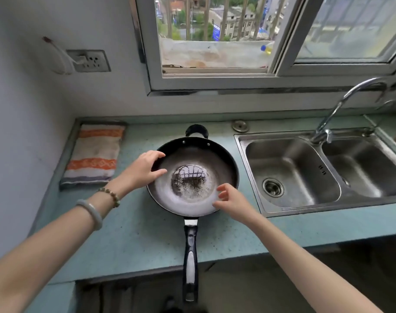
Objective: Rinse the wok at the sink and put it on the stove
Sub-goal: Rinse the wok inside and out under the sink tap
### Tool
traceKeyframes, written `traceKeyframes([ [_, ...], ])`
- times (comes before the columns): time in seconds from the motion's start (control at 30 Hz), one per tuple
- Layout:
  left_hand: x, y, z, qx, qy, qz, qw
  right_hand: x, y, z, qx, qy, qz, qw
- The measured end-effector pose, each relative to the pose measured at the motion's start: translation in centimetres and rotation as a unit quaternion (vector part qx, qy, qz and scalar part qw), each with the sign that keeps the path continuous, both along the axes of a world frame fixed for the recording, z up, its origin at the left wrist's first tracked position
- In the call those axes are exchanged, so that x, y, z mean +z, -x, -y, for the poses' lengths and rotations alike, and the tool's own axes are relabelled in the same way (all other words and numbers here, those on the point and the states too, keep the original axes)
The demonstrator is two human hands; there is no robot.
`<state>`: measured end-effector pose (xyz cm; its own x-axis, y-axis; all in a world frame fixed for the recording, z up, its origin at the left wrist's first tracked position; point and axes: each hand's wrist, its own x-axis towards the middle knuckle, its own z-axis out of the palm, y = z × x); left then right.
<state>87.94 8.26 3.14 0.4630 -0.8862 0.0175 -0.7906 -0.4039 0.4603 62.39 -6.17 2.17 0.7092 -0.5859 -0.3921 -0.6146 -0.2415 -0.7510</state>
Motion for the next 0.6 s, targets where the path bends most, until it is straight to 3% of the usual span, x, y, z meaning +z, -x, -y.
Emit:
traceKeyframes([
  [0.23,-1.9,-0.1,1.2,-0.02,-0.079,0.113,0.99,0.5,2.5,-4.4,0.071,0.197,-0.126,0.97],
  [0.43,-3.5,-2.1,4.3,-0.085,-0.132,0.201,0.967,-1.0,0.0,-9.0,0.122,0.221,-0.25,0.935],
  [0.6,-5.1,-6.3,8.1,-0.137,-0.169,0.241,0.946,-2.0,-2.5,-10.7,0.104,0.164,-0.317,0.928],
])
